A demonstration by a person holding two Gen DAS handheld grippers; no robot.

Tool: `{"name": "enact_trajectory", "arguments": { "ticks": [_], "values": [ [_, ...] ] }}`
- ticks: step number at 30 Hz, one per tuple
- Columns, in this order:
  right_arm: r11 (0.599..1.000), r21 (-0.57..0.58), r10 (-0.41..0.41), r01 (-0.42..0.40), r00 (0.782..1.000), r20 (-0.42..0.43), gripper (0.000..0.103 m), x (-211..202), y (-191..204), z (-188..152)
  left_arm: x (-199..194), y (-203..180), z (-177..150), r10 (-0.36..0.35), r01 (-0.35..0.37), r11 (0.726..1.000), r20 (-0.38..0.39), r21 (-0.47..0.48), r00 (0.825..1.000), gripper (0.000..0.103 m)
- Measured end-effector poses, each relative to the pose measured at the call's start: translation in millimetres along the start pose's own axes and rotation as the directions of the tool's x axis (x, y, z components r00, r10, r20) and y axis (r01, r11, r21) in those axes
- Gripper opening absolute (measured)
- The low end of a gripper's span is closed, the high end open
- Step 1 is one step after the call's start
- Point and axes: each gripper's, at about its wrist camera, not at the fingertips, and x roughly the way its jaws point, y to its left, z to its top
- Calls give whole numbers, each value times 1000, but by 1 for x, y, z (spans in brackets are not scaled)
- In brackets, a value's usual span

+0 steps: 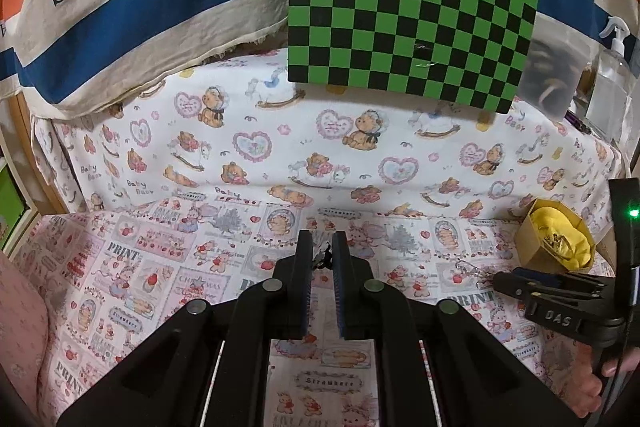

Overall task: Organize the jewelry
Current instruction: 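Lower both held pieces into the yellow-lined box and open both tools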

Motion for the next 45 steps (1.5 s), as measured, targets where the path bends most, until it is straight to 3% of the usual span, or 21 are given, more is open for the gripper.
{"name": "enact_trajectory", "arguments": {
  "ticks": [2, 4, 7, 11, 15, 20, 23, 26, 30, 34, 37, 42, 45],
  "values": [
    [1000, -14, -12, 12, 1000, 1, 29, 8, 5, 0, 0, 0, 0, 0, 0, 1000, 0, 1, 1000, 9],
    [997, -55, -60, 61, 998, 21, 21, 9, 12, -1, 1, 0, 0, 3, -3, 1000, -1, 2, 1000, 9],
    [995, -84, -59, 61, 998, 23, 5, 12, 21, -4, 3, 1, 0, 2, -1, 1000, -5, 6, 1000, 9],
    [991, -115, -57, 65, 996, 73, 5, 5, 26, -8, 2, 2, 0, -2, 2, 1000, -2, 10, 1000, 9],
    [994, -109, 41, -26, 989, 143, 5, -20, 24, -5, -2, 1, 0, 2, -2, 1000, 11, 15, 1000, 9],
    [990, -117, 113, -84, 956, 270, 5, -60, 19, -1, -6, 1, -1, 4, -4, 1000, 26, 18, 1000, 9],
    [991, -113, 102, -66, 932, 349, 5, -84, 15, 3, -11, -1, -1, -4, 3, 1000, 26, 21, 1000, 9],
    [993, -83, 111, -84, 912, 395, 5, -106, 5, 7, -25, -12, 1, -36, 36, 998, 15, 46, 999, 9],
    [995, -56, 95, -78, 888, 451, 5, -128, -11, 9, -61, -29, 6, -121, 116, 991, 81, 69, 989, 9],
    [995, 3, 86, -99, 875, 476, 5, -139, -37, 12, -76, -59, 21, -178, 168, 979, 81, 113, 981, 9],
    [996, 41, 53, -84, 871, 488, 5, -142, -55, 15, -75, -88, 32, -223, 212, 968, 72, 134, 972, 9],
    [984, 152, 11, -91, 885, 466, 5, -131, -94, 21, -53, -136, 43, -339, 337, 934, -2, 118, 941, 9],
    [972, 199, 22, -125, 891, 453, 5, -123, -117, 23, -29, -169, 42, -341, 348, 929, -72, 124, 937, 9]
  ]
}}
